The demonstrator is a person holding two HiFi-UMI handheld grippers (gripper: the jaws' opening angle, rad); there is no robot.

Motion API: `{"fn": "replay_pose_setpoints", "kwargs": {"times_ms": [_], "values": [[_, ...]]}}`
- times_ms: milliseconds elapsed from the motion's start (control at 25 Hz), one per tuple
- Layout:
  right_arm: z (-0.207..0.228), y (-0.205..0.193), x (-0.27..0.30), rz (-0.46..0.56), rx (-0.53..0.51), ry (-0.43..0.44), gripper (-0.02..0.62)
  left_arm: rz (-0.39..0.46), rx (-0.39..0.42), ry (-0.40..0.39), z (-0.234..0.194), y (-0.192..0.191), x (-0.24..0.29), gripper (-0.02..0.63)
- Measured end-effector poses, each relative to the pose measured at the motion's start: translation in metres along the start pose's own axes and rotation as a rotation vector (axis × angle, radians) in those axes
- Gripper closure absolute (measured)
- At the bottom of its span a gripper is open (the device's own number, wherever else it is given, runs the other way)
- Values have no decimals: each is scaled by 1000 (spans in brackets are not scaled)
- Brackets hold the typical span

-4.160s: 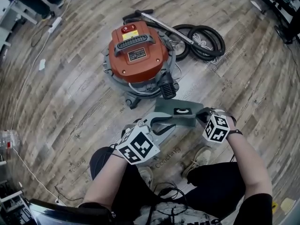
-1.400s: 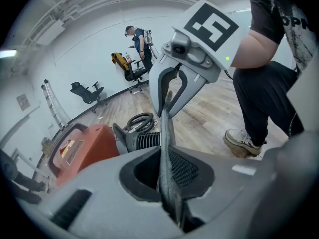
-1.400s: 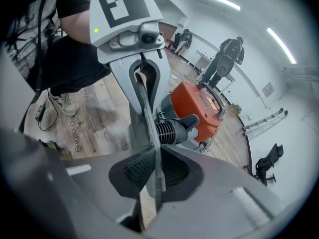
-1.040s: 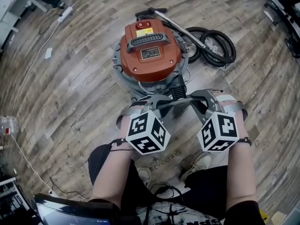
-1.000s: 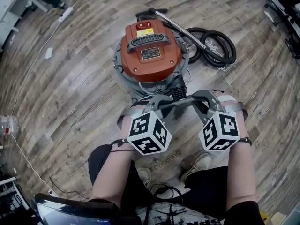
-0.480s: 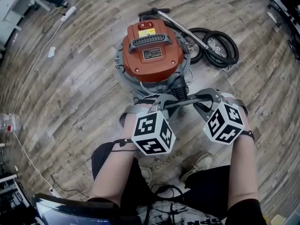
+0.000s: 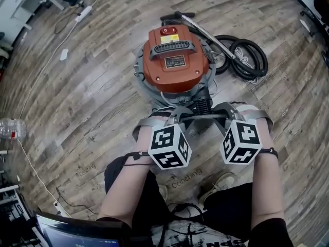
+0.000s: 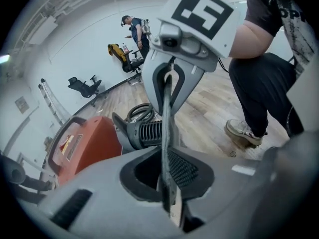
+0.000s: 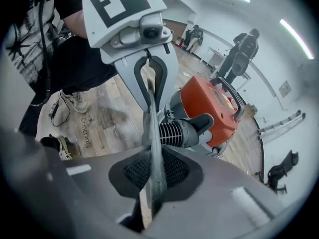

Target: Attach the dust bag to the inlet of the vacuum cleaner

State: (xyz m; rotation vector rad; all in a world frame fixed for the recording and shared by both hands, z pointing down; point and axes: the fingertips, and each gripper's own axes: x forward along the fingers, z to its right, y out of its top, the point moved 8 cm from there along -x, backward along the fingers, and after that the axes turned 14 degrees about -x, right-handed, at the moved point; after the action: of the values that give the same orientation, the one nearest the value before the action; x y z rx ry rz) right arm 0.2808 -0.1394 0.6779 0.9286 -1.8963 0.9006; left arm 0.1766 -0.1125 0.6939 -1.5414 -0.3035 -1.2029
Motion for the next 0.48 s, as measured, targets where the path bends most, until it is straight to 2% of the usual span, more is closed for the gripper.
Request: {"fn": "replay_pose_setpoints", "kwargs": {"times_ms": [200,360,480], "values": [[3,5,-2,-8,-58,-12,555,-23,-32,9,-2,-5,10,575],[3,4,-2,5,-76,-6,555,-33,-16,22,0,-4,14,574],[3,2,-4,26,-69,4,555,-29,-35,21,1,-2,11,577]]}}
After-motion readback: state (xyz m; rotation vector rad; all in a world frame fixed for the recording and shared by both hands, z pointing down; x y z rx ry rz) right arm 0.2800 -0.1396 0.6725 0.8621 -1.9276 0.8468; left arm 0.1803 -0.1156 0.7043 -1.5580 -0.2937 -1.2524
